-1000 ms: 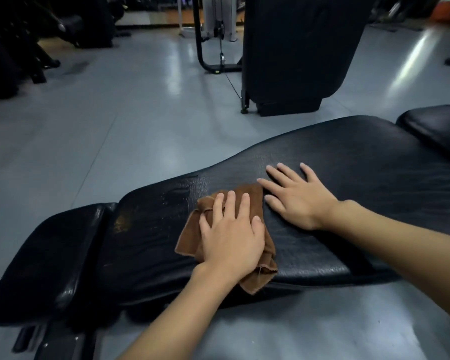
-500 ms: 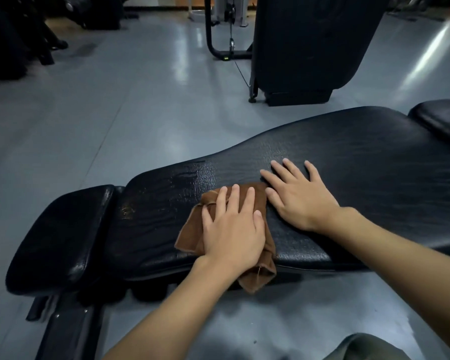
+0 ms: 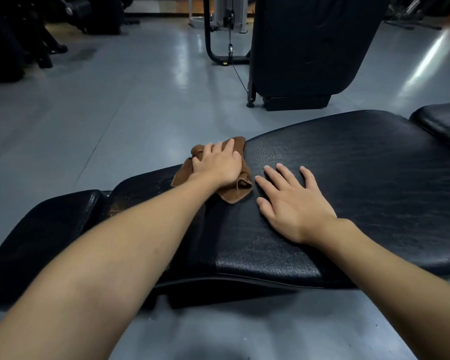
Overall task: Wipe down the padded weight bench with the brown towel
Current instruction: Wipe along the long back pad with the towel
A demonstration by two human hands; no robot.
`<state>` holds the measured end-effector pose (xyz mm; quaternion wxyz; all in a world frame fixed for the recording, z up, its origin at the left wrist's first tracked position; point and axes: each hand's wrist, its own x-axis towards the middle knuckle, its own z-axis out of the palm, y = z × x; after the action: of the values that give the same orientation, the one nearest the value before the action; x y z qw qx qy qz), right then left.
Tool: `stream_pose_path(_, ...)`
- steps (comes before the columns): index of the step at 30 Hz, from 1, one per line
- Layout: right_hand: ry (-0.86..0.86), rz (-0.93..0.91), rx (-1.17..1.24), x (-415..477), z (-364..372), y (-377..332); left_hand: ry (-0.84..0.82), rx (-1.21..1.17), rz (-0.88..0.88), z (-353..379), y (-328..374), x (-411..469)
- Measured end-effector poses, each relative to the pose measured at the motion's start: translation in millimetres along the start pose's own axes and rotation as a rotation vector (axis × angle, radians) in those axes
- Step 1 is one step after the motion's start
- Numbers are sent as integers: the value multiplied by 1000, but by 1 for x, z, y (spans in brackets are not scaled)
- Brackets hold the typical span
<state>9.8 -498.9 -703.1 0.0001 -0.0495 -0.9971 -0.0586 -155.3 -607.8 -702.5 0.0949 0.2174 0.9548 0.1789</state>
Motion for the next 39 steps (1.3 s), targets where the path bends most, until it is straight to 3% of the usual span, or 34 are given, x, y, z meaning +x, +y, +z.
stream_pose_path(7, 14, 3, 11, 2, 0, 1, 62, 16, 23, 5, -8, -11)
stream_pose_path(21, -78, 34, -51, -1, -12, -7, 97, 77, 100, 27, -33, -155)
stream_pose_path(23, -33, 6, -106, 4, -20, -11, 118, 111, 110, 32, -39, -176)
stream_pose_path(26, 23, -2, 15, 18, -28, -23, 152, 142, 136, 36, -45, -203)
stream_pose_path(30, -45, -30, 71, 21, -10, -37, 125, 133, 145, 32, -48, -194)
stream_pose_path(39, -13, -19, 42, 19, -1, -37, 63, 32, 56, 15, -56, -112)
